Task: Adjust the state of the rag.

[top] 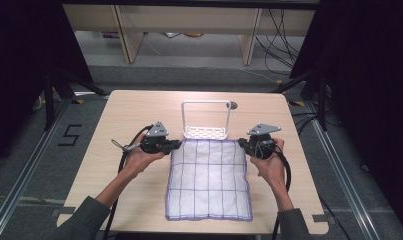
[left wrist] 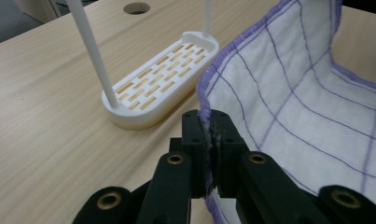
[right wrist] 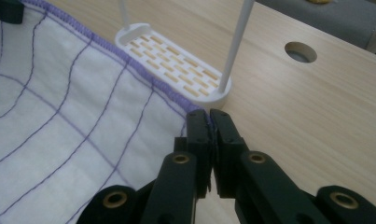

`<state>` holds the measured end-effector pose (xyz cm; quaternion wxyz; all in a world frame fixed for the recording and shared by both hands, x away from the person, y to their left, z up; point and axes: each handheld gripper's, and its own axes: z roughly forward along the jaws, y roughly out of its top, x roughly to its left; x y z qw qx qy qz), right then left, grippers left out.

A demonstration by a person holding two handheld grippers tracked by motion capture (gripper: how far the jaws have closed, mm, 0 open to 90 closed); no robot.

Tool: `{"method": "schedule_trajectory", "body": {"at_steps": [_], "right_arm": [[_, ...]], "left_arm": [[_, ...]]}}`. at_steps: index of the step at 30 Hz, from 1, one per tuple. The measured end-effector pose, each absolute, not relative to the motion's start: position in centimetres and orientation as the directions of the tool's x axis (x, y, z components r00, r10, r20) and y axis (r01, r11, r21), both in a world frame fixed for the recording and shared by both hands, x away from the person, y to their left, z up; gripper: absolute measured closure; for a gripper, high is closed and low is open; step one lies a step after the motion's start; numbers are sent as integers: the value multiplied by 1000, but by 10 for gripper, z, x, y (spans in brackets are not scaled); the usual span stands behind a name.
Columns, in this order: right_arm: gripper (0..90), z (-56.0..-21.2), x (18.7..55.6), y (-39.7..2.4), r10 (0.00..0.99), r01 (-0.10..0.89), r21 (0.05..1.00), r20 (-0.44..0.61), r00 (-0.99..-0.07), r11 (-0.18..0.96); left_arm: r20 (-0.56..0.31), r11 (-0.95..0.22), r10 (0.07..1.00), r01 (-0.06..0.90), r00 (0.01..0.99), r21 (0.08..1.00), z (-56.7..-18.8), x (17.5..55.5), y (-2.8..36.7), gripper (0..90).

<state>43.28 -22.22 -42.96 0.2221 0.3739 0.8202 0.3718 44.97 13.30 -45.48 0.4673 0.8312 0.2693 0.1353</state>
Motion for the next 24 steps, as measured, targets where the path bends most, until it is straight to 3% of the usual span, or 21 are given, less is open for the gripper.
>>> {"method": "schedule_trajectory", "body": {"at_steps": [8, 14, 24], "right_arm": [[874, -424, 394, -232, 765, 443, 784, -62, -641, 434], [874, -428, 366, -232, 742, 415, 784, -84, -666, 462], [871, -440, 322, -231, 703, 403, 763, -94, -705, 506]], "left_arm": [[-7, -456, 499, 269, 867, 849, -449, 409, 142, 850], [-38, -481, 421, 259, 906, 838, -462, 371, 151, 850], [-27, -516, 376, 234, 926, 824, -474, 332, 152, 848]]}}
